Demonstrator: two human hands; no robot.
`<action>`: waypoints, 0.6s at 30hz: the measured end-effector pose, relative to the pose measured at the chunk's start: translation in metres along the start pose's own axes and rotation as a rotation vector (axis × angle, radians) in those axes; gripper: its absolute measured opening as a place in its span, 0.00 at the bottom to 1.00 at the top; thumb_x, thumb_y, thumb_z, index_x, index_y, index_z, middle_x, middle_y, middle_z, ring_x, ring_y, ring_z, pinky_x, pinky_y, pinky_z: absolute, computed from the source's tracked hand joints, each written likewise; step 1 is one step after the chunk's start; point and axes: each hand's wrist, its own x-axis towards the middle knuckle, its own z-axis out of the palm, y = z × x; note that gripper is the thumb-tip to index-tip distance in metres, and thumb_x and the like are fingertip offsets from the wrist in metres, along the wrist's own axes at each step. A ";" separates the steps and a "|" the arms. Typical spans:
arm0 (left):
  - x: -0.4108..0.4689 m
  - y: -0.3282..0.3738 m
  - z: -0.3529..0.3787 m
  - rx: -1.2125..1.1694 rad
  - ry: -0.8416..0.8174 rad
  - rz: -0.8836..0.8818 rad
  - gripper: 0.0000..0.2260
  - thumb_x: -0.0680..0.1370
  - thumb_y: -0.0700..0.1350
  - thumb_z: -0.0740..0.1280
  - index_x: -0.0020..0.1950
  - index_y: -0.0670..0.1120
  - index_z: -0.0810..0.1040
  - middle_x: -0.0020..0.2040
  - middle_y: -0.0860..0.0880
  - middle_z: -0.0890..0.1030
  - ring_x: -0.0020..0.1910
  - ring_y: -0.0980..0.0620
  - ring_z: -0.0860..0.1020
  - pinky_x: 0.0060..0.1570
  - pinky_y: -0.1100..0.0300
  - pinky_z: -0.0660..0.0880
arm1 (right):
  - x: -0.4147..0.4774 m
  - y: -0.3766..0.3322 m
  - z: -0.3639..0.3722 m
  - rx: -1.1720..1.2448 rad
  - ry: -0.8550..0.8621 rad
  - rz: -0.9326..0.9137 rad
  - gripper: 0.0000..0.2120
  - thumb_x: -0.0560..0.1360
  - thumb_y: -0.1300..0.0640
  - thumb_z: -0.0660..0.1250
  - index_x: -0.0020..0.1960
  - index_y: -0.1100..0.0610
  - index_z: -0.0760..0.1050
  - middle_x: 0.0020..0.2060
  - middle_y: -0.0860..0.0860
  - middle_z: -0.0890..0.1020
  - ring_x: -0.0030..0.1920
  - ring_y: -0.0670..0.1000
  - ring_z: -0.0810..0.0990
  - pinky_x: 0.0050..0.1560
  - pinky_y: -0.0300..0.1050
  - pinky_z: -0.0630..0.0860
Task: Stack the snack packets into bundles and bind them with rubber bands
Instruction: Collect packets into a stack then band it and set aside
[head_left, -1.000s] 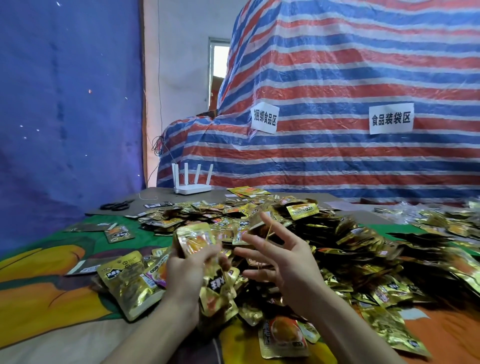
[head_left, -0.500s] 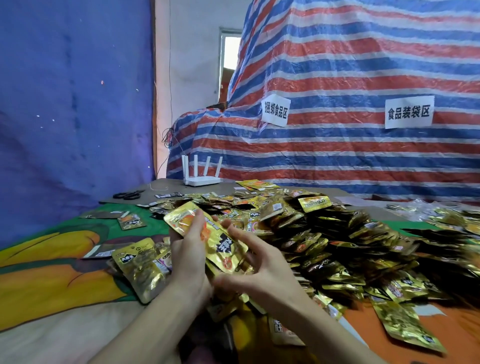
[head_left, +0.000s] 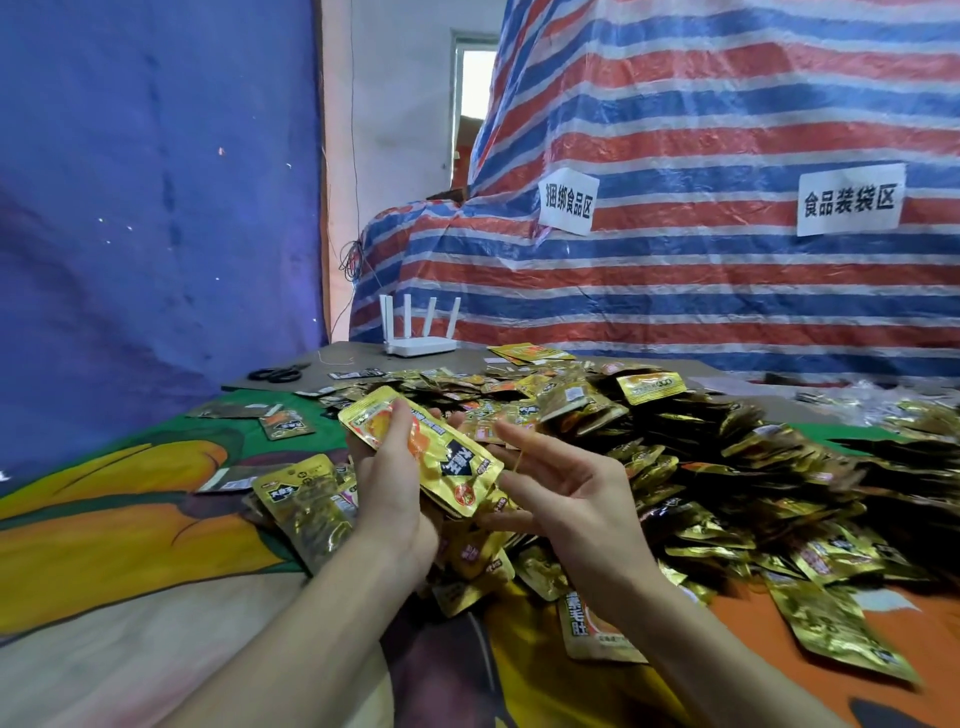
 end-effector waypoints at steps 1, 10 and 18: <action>0.001 -0.001 0.000 0.012 0.015 -0.004 0.27 0.78 0.62 0.67 0.68 0.44 0.76 0.59 0.40 0.84 0.55 0.36 0.84 0.57 0.33 0.78 | -0.001 0.001 0.000 0.000 -0.011 0.007 0.22 0.75 0.74 0.69 0.61 0.52 0.81 0.60 0.48 0.84 0.62 0.47 0.82 0.43 0.53 0.85; -0.005 -0.004 0.007 0.037 0.112 0.090 0.21 0.77 0.58 0.71 0.65 0.48 0.78 0.57 0.43 0.84 0.55 0.40 0.84 0.58 0.38 0.79 | -0.006 -0.001 0.013 -0.315 -0.009 -0.040 0.35 0.69 0.67 0.79 0.71 0.50 0.73 0.64 0.38 0.78 0.65 0.31 0.73 0.63 0.29 0.69; -0.007 -0.007 0.006 0.083 -0.099 -0.023 0.24 0.80 0.60 0.66 0.65 0.43 0.80 0.59 0.39 0.84 0.56 0.37 0.84 0.62 0.37 0.77 | -0.009 -0.004 0.019 -0.437 0.062 -0.141 0.36 0.67 0.66 0.79 0.63 0.36 0.70 0.64 0.43 0.76 0.65 0.37 0.74 0.65 0.36 0.73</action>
